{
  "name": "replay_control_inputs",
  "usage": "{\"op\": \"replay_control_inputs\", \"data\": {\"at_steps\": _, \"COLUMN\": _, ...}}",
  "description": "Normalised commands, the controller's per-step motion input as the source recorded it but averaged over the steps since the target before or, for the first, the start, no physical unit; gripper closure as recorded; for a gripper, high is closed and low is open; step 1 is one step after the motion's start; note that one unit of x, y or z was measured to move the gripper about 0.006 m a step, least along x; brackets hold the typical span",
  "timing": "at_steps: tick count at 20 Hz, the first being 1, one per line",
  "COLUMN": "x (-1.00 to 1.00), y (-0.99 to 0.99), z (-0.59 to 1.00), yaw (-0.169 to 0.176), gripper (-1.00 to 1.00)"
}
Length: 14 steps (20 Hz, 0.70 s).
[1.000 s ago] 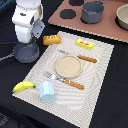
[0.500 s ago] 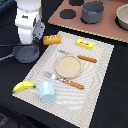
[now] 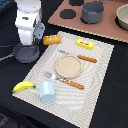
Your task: Interact with the objects in diverse but meaningful ways.
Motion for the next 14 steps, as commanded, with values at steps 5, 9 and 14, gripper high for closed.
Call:
{"op": "replay_control_inputs", "data": {"at_steps": 5, "x": -0.15, "y": -0.19, "z": 0.08, "yaw": 0.001, "gripper": -1.0}}
{"op": "replay_control_inputs", "data": {"at_steps": 9, "x": -0.06, "y": -0.07, "z": 0.73, "yaw": 0.0, "gripper": -1.0}}
{"op": "replay_control_inputs", "data": {"at_steps": 14, "x": -0.01, "y": -0.37, "z": 0.44, "yaw": 0.0, "gripper": -1.0}}
